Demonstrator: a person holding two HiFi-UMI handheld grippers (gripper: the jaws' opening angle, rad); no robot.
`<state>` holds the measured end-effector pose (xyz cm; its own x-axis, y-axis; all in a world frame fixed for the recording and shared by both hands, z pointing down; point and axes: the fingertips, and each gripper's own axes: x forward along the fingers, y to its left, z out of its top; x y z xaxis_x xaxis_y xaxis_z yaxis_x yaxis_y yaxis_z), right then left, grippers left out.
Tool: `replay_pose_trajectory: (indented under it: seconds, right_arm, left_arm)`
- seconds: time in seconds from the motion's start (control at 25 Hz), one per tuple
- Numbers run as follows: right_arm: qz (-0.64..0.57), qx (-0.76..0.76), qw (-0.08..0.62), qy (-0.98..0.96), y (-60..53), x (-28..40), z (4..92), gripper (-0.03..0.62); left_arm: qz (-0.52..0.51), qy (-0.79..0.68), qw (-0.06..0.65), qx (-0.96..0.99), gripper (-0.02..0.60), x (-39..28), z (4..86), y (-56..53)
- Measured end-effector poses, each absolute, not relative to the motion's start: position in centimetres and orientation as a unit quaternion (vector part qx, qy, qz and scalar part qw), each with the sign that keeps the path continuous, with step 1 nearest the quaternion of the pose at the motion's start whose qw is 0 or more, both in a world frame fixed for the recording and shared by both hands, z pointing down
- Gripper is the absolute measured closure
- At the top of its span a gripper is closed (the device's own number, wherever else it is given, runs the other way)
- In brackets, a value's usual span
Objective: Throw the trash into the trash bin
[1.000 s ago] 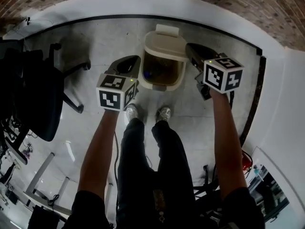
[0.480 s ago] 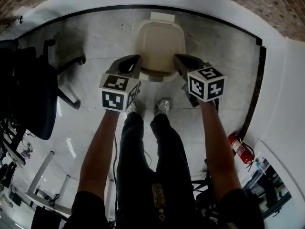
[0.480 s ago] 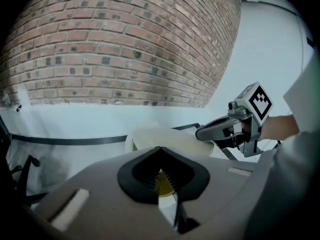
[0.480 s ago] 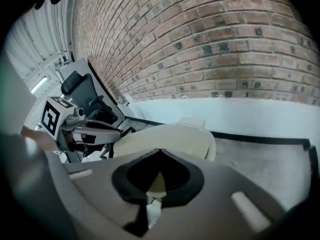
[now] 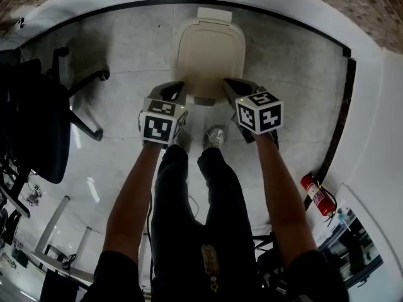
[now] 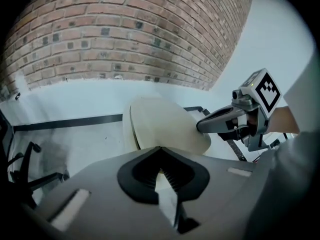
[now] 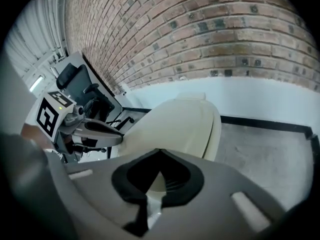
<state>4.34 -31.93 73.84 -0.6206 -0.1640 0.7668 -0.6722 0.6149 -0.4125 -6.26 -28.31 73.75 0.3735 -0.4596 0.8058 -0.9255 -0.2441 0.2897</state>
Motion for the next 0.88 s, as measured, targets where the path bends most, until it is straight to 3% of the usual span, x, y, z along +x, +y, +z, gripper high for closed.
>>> replay_pose_trajectory:
  seconds: [0.56,0.88]
  right_arm:
    - [0.332,0.233,0.391,-0.826,-31.2,4.2,77.3,0.592]
    - [0.328,0.237,0.370,-0.836,-31.2,4.4,75.9,0.592]
  left_arm:
    - [0.319,-0.464,0.416,0.714,0.575,-5.9,77.8,-27.3]
    - [0.311,-0.477,0.407,0.715,0.575,-5.8,75.8,-27.4]
